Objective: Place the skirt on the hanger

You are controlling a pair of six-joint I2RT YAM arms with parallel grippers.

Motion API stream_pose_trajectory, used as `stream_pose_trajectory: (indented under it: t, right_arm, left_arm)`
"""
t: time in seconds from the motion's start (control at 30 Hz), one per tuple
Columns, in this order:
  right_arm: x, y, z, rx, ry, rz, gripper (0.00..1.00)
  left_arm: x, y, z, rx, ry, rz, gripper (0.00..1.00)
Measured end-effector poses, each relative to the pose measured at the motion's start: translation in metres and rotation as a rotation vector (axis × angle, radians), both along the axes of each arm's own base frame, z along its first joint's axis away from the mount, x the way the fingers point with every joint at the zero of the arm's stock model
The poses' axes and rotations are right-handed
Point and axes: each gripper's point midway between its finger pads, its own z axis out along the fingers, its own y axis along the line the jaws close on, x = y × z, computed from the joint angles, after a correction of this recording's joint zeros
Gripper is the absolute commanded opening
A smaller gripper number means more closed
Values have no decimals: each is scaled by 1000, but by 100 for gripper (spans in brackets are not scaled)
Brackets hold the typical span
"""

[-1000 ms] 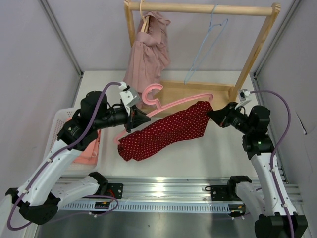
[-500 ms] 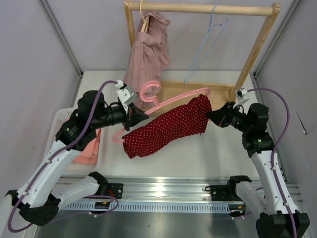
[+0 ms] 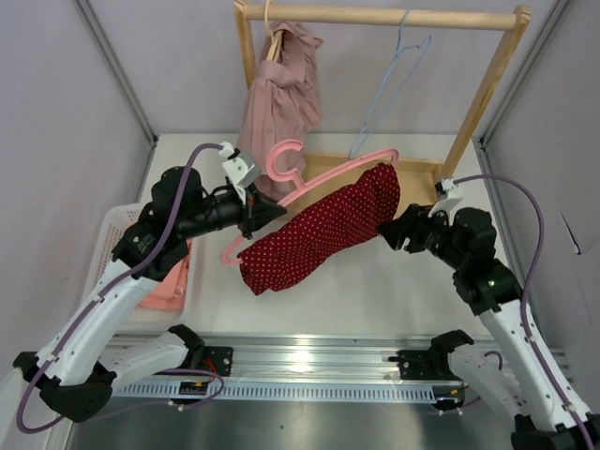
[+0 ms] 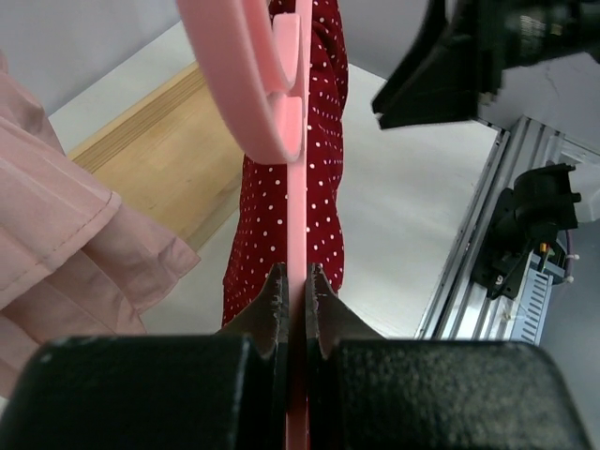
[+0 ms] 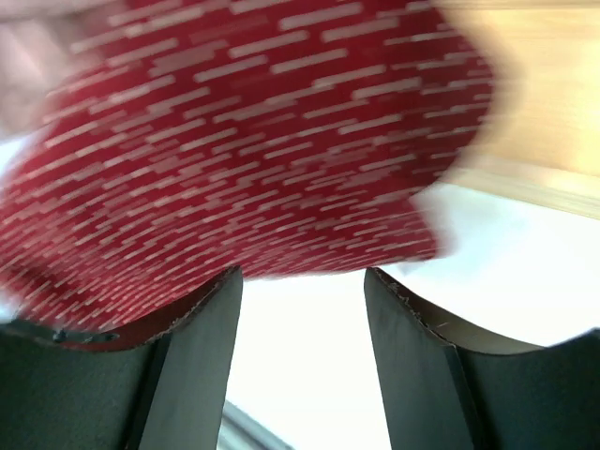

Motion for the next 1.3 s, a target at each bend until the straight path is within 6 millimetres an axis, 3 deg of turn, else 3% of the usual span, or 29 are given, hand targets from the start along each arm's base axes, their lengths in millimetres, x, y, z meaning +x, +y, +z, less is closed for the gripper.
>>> stream_pose_trajectory:
  t: [0.17,0.27,0.43,0.57,0.67,0.8,0.9,1.1,1.3]
  right_arm:
    - [-54,51,26,22,-107,169,49]
    - [-80,82,31,16,-148,242,49]
    - [-114,149,13,-146,-183,325,49]
    - [-121,193,-3,-303,-227,316,50]
    - [-119,208,4,-348,-261,289,50]
    - [-113,227,34,-349,-311,236,51]
    - [-111,237,45,-357,-334,211,51]
    - [-108,247,35,-435,-349,196,52]
    - [-107,252,19,-503,-347,191,53]
  left_arm:
    - [3,-8,-7,11,29,14,0]
    - [4,-12,-9,17,39,22,0]
    - [7,-20,-6,19,45,34,0]
    - [11,-23,-3,15,56,54,0]
    - [15,-26,-1,13,68,67,0]
    - [18,-33,0,14,87,77,0]
    - [21,-37,-3,20,101,90,0]
    - [26,-40,-11,41,138,117,0]
    - [28,-42,-4,33,138,122,0]
